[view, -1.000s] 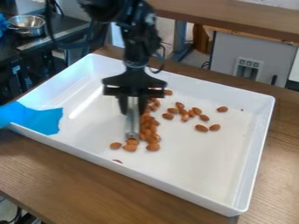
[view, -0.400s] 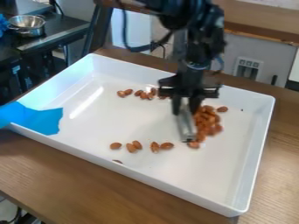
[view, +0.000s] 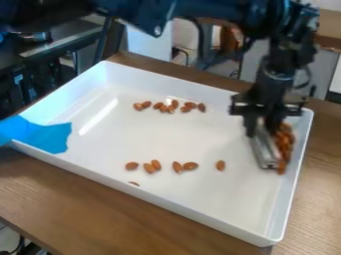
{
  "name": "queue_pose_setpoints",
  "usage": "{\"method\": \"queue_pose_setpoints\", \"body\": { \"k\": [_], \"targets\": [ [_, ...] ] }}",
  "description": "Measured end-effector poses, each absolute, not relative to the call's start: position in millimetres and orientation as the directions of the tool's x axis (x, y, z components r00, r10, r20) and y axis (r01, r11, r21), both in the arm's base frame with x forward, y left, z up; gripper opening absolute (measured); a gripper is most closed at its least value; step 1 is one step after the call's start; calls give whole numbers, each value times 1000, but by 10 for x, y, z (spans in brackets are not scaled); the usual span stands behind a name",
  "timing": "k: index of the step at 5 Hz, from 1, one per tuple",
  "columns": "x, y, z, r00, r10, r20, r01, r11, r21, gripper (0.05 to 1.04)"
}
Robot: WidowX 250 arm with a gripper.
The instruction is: Sweep into pile
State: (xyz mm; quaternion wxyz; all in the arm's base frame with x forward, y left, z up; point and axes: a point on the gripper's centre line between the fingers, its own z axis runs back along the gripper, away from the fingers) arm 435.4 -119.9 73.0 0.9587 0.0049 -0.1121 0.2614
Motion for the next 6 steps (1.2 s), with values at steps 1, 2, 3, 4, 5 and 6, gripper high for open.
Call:
{"method": "queue_pose_setpoints", "body": {
  "k": [1, 2, 3, 4, 5, 6],
  "targets": [
    [4346, -1150, 819, 835, 518, 186, -510, 855, -93, 352],
    [4260, -732, 1221, 813, 549, 192, -518, 834, -192, 352],
    [4106, -155, 1381, 811, 543, 218, -501, 837, -220, 352],
    [3936, 136, 1331, 833, 486, 264, -461, 874, -151, 352],
    [3698, 404, 1177, 833, 475, 284, -480, 875, -55, 352],
    [3454, 572, 1234, 795, 554, 247, -571, 821, -3, 352]
  ]
}}
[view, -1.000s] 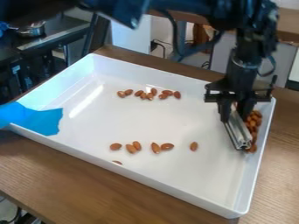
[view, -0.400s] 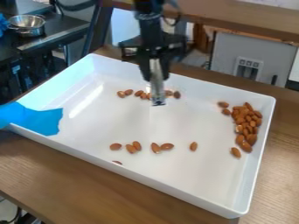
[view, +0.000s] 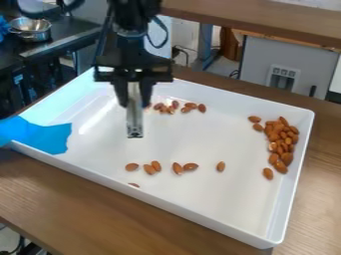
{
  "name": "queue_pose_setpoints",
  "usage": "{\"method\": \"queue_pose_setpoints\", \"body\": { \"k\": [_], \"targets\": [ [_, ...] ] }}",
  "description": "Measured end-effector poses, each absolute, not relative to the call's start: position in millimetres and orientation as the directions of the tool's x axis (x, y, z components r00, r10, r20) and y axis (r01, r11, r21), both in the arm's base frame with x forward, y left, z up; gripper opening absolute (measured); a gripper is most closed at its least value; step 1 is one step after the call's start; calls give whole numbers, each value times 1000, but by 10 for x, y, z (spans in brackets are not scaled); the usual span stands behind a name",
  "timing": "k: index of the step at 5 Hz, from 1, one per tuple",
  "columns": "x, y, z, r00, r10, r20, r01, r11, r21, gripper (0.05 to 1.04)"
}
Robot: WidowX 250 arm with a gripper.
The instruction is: Sweep into pile
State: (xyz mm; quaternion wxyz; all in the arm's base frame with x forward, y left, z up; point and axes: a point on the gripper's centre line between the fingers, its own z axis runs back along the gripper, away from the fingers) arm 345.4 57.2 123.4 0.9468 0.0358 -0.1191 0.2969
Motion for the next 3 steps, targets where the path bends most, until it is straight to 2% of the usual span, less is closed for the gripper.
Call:
{"method": "queue_pose_setpoints", "body": {
  "k": [2, 3],
  "targets": [
    [3112, 609, 1260, 717, 643, 268, -691, 706, 153, 352],
    [3052, 566, 1189, 663, 690, 291, -746, 644, 172, 352]
  ]
}}
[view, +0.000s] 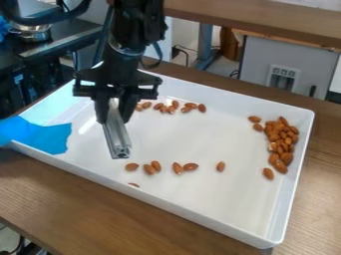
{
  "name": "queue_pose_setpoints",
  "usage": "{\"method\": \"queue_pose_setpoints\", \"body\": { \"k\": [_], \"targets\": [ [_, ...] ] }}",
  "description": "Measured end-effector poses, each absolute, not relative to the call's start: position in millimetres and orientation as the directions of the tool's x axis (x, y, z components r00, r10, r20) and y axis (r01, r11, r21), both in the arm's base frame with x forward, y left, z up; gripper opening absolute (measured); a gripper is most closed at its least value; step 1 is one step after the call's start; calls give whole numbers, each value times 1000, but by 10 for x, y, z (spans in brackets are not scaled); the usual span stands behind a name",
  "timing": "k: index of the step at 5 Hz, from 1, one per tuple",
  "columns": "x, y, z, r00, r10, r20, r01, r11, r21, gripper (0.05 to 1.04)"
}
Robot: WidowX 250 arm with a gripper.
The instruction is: Sweep into pile
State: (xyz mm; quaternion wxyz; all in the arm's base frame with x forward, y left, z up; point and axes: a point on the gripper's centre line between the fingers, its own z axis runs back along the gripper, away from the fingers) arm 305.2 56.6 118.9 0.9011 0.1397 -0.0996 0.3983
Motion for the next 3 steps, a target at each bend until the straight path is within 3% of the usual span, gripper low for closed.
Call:
{"method": "queue_pose_setpoints", "body": {
  "k": [3],
  "targets": [
    [2956, 574, 914, 517, 827, 223, -841, 441, 314, 352]
  ]
}}
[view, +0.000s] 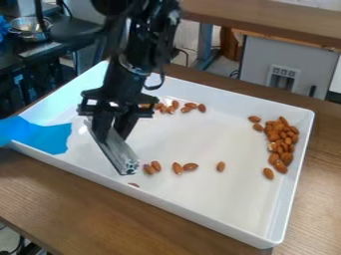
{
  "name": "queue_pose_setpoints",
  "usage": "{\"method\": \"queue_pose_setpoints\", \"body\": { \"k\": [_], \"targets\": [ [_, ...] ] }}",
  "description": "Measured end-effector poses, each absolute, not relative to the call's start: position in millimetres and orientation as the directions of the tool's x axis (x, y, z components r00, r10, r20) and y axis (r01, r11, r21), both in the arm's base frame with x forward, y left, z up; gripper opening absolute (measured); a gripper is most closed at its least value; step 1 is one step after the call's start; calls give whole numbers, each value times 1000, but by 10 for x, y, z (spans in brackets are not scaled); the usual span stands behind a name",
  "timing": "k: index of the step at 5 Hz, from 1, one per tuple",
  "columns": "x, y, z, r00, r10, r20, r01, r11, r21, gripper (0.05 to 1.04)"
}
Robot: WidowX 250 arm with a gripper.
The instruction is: Sweep into pile
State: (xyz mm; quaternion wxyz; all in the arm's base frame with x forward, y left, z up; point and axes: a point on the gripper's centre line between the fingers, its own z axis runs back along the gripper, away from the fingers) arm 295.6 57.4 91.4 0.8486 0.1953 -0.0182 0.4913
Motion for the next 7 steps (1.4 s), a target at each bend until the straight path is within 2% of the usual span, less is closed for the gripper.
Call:
{"method": "queue_pose_setpoints", "body": {
  "k": [3, 5, 6, 7],
  "targets": [
    [2910, 559, 728, 500, 818, 285, -847, 393, 359, 352],
    [2915, 517, 662, 507, 803, 313, -846, 394, 359, 352],
    [2962, 443, 652, 520, 796, 310, -842, 416, 344, 352],
    [3098, 265, 669, 557, 769, 314, -827, 482, 288, 352]
  ]
}}
